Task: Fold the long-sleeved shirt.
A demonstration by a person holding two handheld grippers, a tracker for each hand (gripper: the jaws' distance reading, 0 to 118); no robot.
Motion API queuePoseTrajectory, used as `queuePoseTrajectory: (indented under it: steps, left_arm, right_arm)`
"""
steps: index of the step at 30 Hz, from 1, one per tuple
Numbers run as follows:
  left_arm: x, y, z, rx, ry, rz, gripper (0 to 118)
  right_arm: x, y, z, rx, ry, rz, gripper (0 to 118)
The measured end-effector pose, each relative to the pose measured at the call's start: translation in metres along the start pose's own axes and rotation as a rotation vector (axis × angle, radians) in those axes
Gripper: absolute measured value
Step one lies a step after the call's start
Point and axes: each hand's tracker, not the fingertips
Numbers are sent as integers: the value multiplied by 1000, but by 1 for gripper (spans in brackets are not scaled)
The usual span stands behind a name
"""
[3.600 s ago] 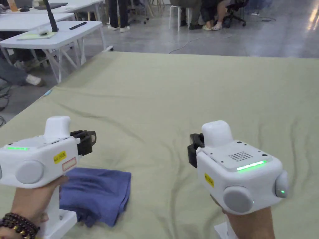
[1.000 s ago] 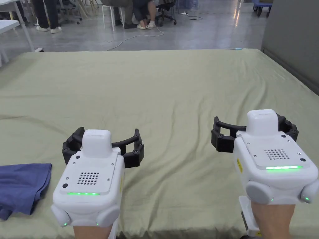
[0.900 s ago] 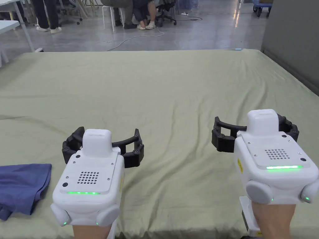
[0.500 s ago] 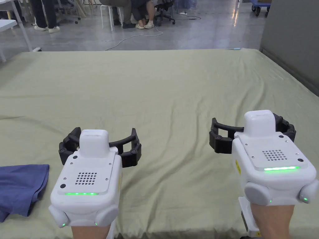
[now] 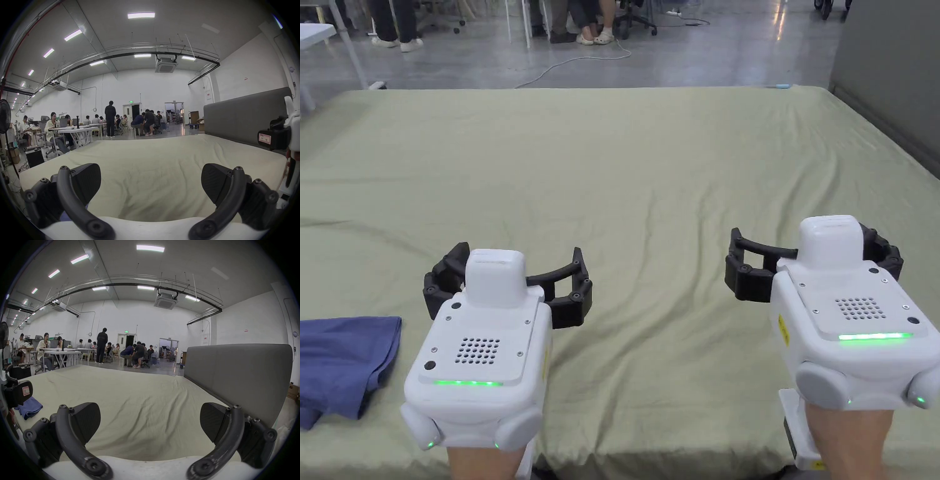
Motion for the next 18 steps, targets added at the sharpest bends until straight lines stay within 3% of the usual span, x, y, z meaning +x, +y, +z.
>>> queuePoseTrajectory:
  steps: [12, 18]
  left_arm:
    - [-1, -6, 3, -19, 9, 4, 118]
    - [2, -8, 3, -18, 0, 36, 118]
  right_arm:
    - [7, -2, 5, 48, 14, -70, 118]
    - [9, -5, 9, 73, 8, -7, 118]
